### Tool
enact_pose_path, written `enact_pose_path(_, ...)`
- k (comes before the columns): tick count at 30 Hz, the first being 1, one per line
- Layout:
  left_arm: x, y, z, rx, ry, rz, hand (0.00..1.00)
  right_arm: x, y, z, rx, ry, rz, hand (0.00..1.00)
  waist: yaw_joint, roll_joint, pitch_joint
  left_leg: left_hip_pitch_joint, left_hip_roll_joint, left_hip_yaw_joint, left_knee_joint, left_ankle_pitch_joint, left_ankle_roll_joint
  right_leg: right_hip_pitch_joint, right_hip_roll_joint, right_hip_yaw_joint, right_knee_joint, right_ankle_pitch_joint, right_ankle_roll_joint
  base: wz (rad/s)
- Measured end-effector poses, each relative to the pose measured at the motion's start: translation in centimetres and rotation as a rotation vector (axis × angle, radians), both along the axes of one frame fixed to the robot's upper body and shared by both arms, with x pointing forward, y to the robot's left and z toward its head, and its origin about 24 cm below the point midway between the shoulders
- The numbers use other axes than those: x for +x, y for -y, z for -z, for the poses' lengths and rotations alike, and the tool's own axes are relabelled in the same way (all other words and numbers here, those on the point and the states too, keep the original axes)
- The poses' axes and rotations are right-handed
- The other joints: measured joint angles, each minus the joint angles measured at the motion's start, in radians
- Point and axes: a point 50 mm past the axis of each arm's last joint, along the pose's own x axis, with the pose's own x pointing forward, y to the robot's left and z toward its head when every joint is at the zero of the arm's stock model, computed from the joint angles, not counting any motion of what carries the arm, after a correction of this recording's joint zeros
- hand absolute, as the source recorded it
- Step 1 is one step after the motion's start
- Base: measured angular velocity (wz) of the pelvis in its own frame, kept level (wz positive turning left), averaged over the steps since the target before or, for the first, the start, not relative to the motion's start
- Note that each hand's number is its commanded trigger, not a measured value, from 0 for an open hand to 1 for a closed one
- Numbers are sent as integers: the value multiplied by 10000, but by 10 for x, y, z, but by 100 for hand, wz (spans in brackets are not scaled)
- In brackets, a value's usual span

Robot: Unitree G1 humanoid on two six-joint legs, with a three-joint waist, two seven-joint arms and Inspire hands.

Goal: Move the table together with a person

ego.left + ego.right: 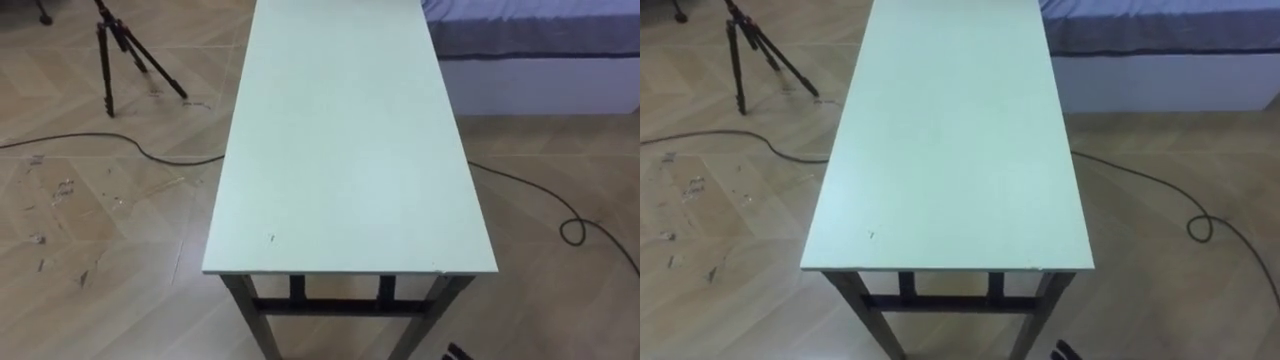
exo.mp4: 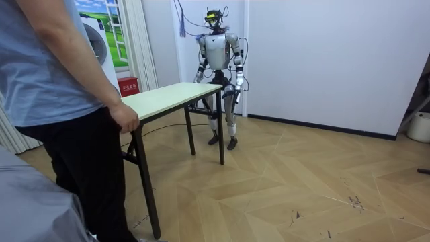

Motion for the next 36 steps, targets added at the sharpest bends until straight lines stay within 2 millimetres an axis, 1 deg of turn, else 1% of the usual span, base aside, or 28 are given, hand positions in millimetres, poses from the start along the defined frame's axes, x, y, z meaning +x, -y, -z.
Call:
enact_pose_path(1, 5, 2, -4, -184, 357, 106, 0, 0, -5, -2, 312, 250, 9, 0, 7, -65, 30, 17, 9, 26, -24, 0, 0, 40, 9, 16, -4, 0, 0, -4)
enact_pose_path(2, 10, 4, -8, -465, 749, -43, 0, 1, -10, -4, 684, 476, 127, 0, 89, -117, 40, 64, 11, 48, -43, 0, 0, 44, 16, 34, -1, 0, 0, -8)
enact_pose_path(4, 20, 9, -15, -933, 1365, -172, 0, 3, -16, -9, 1252, 818, 370, 0, 167, -155, 47, 100, 9, 60, -55, 0, 0, 52, 11, 43, -1, 0, 0, -9)
enact_pose_path(6, 28, 14, -24, -1446, 2019, -246, 0, 6, -24, -15, 1776, 1243, 426, 0, 198, -163, 48, 154, -2, 61, -64, 0, 0, 88, -5, -2, 7, 0, 0, 0)
enact_pose_path(9, 38, 25, -34, -2307, 2738, -391, 0, 15, -42, -22, 2853, 1884, 266, 0, 187, -161, 50, 207, -2, 64, -51, 0, 0, 191, -9, -54, 10, 0, 1, 3)
enact_pose_path(11, 40, 28, -36, -2437, 2826, -259, 0, 19, -48, -25, 3077, 2120, -39, 0, 185, -163, 52, 181, 0, 54, -40, 0, 0, 177, -6, -84, 12, -1, 2, 2)
enact_pose_path(13, 40, 33, -39, -2538, 2949, 67, 0, 22, -52, -28, 3454, 2295, 37, 0, 173, -173, 64, 124, 1, 41, -8, 0, -1, 146, -4, -86, 15, -1, 2, 2)
enact_pose_path(15, 44, 38, -45, -2672, 3259, 344, 0, 26, -57, -32, 3813, 2549, -22, 0, 182, -171, 69, 65, 3, 19, 47, -3, -3, 133, 0, -79, 23, -1, 2, 4)
enact_pose_path(17, 54, 44, -57, -2872, 3918, 640, 0, 34, -63, -41, 4246, 3005, -287, 0, 184, -170, 67, -18, 1, 13, 99, -3, -5, 82, 1, -76, 33, 0, 1, 0)
enact_pose_path(20, 62, 47, -67, -3060, 4488, 896, 0, 40, -67, -47, 4496, 3396, -557, 0, 180, -156, 48, 7, -13, 29, 117, -1, -9, 97, 11, -49, 40, 0, 0, 0)
enact_pose_path(25, 64, 50, -69, -3155, 4588, 1119, 0, 41, -68, -47, 4545, 3390, -625, 0, 183, -160, 52, 9, -12, 61, 118, 0, -9, 65, 12, 54, 39, 0, 0, -2)
enact_pose_path(30, 69, 53, -75, -3272, 4790, 1390, 0, 46, -69, -52, 4586, 3608, -815, 0, 171, -177, 72, -6, -22, 63, 121, 0, -9, 46, 17, 104, 33, 0, 0, 0)
enact_pose_path(32, 74, 53, -82, -3269, 5016, 1700, 0, 51, -71, -60, 4782, 3929, -1024, 0, 167, -197, 85, -2, -8, 59, 118, 0, -10, 49, 17, 112, 23, 0, 0, 0)
enact_pose_path(33, 74, 53, -81, -3252, 4985, 1736, 0, 52, -71, -61, 4816, 4016, -1038, 0, 159, -201, 90, 8, -6, 61, 118, 1, -10, 49, 17, 115, 19, 0, 0, 0)
enact_pose_path(36, 75, 52, -84, -3169, 5026, 1929, 0, 52, -71, -61, 4806, 3969, -1046, 0, 149, -254, 140, 58, -1, 54, 115, 1, -9, 58, 16, 146, 14, 0, 0, 0)
